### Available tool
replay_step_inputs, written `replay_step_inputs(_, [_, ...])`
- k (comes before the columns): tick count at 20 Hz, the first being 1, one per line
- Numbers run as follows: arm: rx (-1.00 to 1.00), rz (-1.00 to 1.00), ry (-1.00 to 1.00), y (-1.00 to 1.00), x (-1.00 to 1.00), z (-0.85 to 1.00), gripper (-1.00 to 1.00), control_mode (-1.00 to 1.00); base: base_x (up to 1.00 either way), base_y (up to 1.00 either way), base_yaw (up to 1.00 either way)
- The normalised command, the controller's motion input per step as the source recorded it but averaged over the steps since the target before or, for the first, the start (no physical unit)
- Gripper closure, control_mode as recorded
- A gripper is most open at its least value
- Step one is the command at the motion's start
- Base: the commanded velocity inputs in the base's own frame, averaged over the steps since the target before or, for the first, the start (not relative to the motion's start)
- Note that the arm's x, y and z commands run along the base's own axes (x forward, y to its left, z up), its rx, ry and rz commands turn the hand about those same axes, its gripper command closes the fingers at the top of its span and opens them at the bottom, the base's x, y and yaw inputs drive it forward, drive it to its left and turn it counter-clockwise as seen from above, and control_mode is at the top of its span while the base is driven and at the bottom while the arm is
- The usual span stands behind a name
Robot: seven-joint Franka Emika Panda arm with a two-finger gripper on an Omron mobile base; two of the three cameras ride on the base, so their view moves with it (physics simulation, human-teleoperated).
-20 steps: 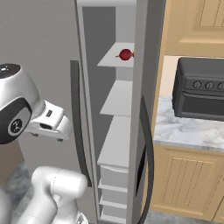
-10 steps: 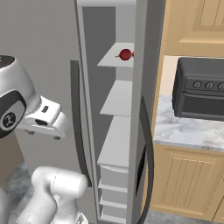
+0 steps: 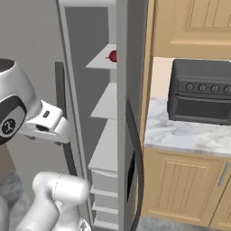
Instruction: Take the squash, pear, and lemon from the freezer and place them in the bowl on the counter.
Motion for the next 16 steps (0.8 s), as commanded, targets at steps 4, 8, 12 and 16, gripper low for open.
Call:
replay_step_inputs(4, [0.0,0.0,0.0,0.0,0.0,0.0,-1.0,1.0,0.74,-0.01,0.0])
replay_step_inputs(8, [0.0,0.0,0.0,0.0,0.0,0.0,-1.0,1.0,0.54,0.06,0.0])
replay_step_inputs(12, [0.0,0.0,0.0,0.0,0.0,0.0,-1.0,1.0,0.28,-0.13,0.01])
replay_step_inputs(16, [0.0,0.0,0.0,0.0,0.0,0.0,-1.0,1.0,0.11,-0.45,0.02])
